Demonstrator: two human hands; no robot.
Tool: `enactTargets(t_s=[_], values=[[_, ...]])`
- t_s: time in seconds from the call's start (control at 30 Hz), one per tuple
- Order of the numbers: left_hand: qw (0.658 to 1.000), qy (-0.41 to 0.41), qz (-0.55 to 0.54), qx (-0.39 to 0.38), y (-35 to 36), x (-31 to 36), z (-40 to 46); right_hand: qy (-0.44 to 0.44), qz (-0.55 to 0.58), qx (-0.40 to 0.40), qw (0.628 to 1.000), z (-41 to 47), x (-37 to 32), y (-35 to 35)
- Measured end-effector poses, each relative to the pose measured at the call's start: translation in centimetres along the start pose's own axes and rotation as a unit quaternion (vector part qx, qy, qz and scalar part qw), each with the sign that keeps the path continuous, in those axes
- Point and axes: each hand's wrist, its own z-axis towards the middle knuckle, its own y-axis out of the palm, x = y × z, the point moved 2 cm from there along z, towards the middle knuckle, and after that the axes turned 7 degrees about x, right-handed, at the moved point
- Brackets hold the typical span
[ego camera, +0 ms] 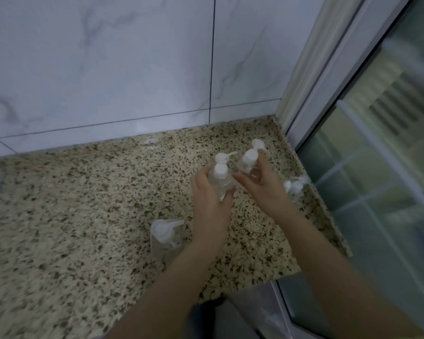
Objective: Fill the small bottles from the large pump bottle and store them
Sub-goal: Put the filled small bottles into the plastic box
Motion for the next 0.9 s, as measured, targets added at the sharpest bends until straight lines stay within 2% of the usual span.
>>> enactTargets(t_s=[0.2, 0.3, 0.4, 0.63, 0.9], values=[[1.000, 0.014, -0.025, 0.001, -4.3, 4.1, 3.1, -0.036, -0.004, 0.025, 0.999, 1.6, -5.8, -0.2], [0.999, 0.025, -0.026, -0.003, -6.7, 5.2, 4.1, -0.050, -0.014, 0.000, 0.999, 2.3, -7.7, 0.2], [0.999, -0.002, -0.035, 0.006, -9.4, 5.9, 4.5, -0.060, -0.003, -0.020, 0.998, 3.0, -9.5, 1.5], [0.987, -0.097, -0.028, 0.124, -18.4, 3.3, 3.4, -0.075, 0.018, -0.094, 0.993, 2.3, -14.5, 8.6], [0.957, -0.164, -0.044, 0.236, -29.3, -0.6, 0.9, -0.084, 0.009, -0.225, 0.971, -1.4, -19.8, 18.4]])
